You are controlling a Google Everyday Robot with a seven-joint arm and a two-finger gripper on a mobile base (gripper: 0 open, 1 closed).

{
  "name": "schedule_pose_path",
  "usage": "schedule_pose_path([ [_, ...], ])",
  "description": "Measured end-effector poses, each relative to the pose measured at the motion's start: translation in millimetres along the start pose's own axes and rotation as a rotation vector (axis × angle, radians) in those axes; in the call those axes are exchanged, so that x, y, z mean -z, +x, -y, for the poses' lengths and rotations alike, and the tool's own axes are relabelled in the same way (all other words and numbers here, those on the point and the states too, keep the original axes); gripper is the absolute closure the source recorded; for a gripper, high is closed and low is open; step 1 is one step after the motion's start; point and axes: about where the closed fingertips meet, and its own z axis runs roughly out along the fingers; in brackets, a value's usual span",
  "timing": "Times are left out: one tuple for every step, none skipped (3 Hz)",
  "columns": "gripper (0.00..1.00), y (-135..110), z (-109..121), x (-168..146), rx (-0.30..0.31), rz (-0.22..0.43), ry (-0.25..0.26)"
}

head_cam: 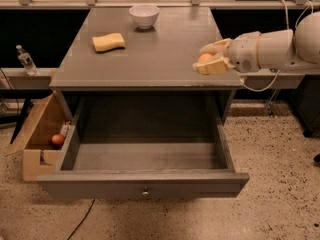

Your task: Pick orange from top drawer and place on counter

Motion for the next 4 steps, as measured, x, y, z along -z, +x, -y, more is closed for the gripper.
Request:
schedule_pose_path([
  [1.00,-16,27,-22,-0.071,0.022,0.072],
  [1.00,-27,51,-39,-0.166,0.030,0.155],
  [1.00,-19,71,-71,-0.294,0.011,0.214],
  [1.00,-10,80,-99,-0.362,-0.005,0.225],
])
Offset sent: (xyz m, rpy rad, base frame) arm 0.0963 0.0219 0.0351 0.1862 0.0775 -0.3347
